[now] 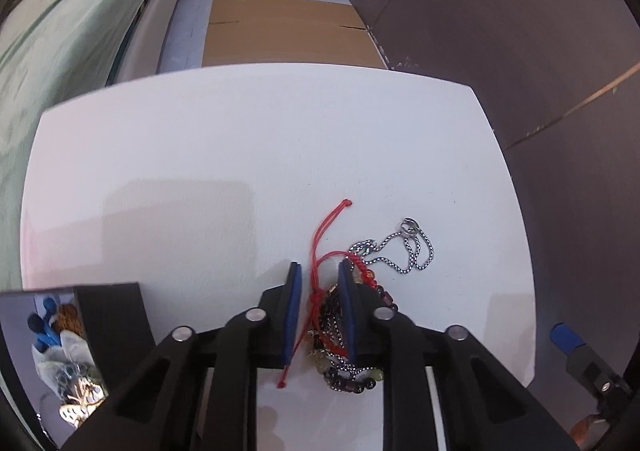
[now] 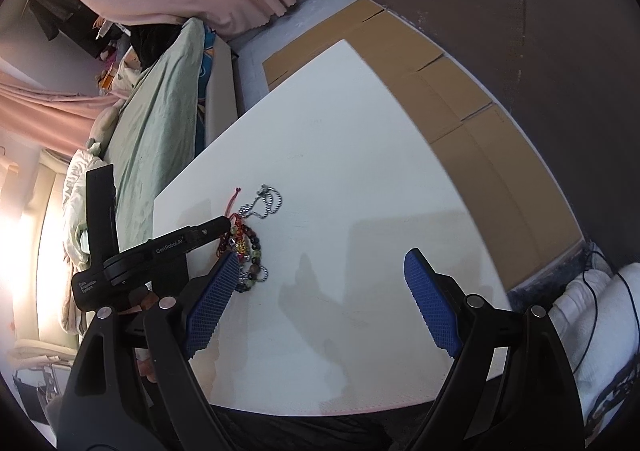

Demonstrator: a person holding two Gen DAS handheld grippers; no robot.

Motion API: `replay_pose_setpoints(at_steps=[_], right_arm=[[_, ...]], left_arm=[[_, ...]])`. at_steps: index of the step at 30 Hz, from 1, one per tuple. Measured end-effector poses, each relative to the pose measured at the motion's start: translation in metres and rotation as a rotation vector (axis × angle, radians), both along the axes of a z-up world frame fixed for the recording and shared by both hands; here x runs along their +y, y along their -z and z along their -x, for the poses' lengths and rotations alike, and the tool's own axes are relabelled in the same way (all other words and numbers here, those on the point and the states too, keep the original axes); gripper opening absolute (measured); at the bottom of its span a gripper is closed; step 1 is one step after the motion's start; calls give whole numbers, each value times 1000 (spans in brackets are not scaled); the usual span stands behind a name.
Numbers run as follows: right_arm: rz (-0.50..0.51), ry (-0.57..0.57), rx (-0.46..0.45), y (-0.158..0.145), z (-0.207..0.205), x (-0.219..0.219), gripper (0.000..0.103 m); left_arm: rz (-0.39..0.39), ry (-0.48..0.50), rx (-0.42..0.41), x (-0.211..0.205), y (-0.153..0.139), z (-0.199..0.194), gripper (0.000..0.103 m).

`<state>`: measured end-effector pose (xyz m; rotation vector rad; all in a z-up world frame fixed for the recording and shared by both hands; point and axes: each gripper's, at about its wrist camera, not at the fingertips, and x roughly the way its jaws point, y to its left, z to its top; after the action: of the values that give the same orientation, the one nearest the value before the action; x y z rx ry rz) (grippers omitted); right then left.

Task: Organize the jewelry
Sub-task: 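Grasp the red-string bracelet with the left gripper, then lift the red-string bracelet with the left gripper while the right gripper grasps the bead bracelet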

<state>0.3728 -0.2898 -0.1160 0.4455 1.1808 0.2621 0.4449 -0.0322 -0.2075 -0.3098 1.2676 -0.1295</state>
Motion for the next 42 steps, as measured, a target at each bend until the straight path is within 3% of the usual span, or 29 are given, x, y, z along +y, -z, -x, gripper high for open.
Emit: replay_pose_setpoints(at_steps=[3, 6, 13, 16, 23, 28, 30, 42], right_arm=[[-1, -11, 2, 1, -2, 6, 84], [-3, -11, 5, 2, -1, 7, 84], [-5, -15, 19, 6, 0, 10, 84], [-7, -31, 18, 5, 1, 17, 84], [-4, -133, 34, 11, -1, 49, 83], [-34, -179, 90, 28, -5, 70, 54], [-24, -188, 95, 32, -9, 77, 47], [111, -238, 115, 49, -38, 109, 23]], left_arm=[[18, -17, -3, 8, 2, 4, 4], [40, -29, -1, 11, 3, 9, 4], [-121, 71, -20, -14, -2, 19, 4], [-152, 98, -19, -17, -1, 19, 3], [-74, 70, -33, -2, -14, 31, 2], [-45, 73, -78, 6, -37, 43, 2], [-36, 71, -92, 8, -44, 47, 2], [-13, 45, -170, 35, -92, 70, 2]])
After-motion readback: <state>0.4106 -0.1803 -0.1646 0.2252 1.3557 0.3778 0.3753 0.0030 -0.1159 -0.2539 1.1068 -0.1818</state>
